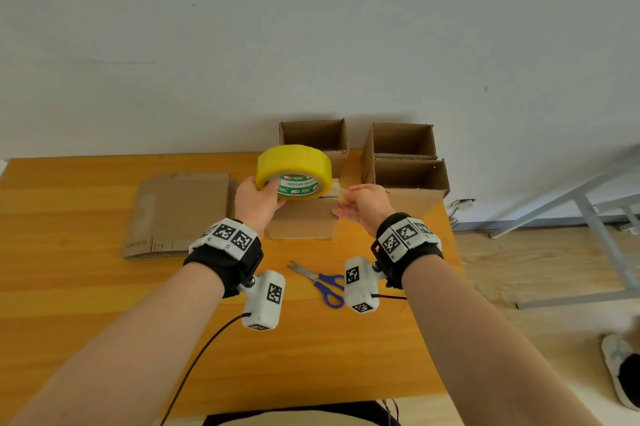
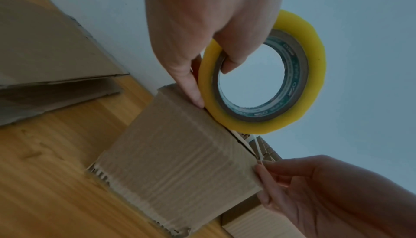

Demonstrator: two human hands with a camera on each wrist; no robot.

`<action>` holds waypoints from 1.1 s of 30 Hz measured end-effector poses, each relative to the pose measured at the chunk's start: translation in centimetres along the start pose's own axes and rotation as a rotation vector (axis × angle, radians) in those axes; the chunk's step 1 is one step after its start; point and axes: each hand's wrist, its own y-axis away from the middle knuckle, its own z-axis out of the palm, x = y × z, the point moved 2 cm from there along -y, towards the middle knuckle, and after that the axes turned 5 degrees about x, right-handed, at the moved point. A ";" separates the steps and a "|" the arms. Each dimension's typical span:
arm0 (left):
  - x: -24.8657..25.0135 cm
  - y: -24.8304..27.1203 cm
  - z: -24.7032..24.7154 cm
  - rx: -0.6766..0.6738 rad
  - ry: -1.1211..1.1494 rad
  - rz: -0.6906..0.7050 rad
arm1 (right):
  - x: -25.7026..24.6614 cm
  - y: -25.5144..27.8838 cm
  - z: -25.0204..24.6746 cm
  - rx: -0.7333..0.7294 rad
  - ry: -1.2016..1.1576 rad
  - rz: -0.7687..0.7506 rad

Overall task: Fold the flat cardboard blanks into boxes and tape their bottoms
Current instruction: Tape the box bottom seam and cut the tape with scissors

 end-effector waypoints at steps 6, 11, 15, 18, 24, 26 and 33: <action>-0.1 -0.2 -0.1 -0.014 -0.024 -0.023 | 0.3 -0.8 0.2 0.032 0.061 0.043; 0.0 -0.4 -0.1 -0.018 -0.031 -0.033 | 0.9 -1.1 0.5 0.040 0.137 0.024; -0.1 -0.5 -0.1 -0.034 -0.032 -0.029 | 1.9 -1.4 0.8 0.012 0.219 -0.040; -0.2 -0.6 -0.2 -0.048 -0.044 -0.023 | 2.1 -1.5 1.2 0.007 0.288 -0.065; -0.2 -0.7 -0.4 -0.064 -0.056 -0.011 | 2.4 -1.6 1.2 0.012 0.443 -0.054; -0.2 -0.8 -0.4 -0.070 -0.047 -0.009 | 2.7 -1.5 0.9 0.015 0.496 -0.047; -0.5 -1.0 -0.3 -0.055 -0.058 -0.006 | 3.8 -0.5 0.9 -0.043 0.415 -0.405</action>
